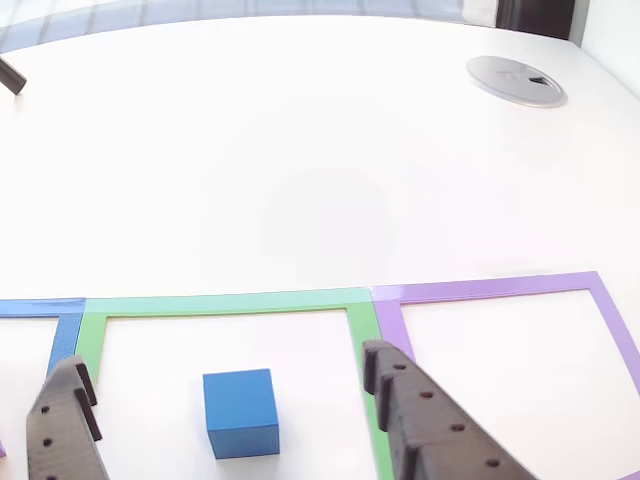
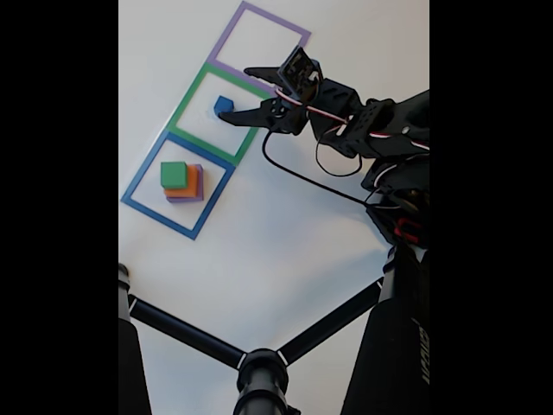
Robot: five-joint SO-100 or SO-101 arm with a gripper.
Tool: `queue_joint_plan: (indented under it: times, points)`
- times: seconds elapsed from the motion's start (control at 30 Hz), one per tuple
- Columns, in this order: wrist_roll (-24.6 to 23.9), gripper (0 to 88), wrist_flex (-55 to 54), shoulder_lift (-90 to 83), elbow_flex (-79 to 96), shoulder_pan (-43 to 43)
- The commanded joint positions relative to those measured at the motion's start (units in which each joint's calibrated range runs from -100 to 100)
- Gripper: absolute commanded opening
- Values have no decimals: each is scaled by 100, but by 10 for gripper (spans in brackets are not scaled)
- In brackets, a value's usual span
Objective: Tower of hanoi
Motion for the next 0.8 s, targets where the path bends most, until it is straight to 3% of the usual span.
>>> queue_joint_plan:
  times: [0.0,0.2,0.77]
  points:
    - [18,322,-1003,884,-261,-217]
    - [18,323,-1578,1828,-634,-245]
    - [18,304,-1756,3177,-1461,-178]
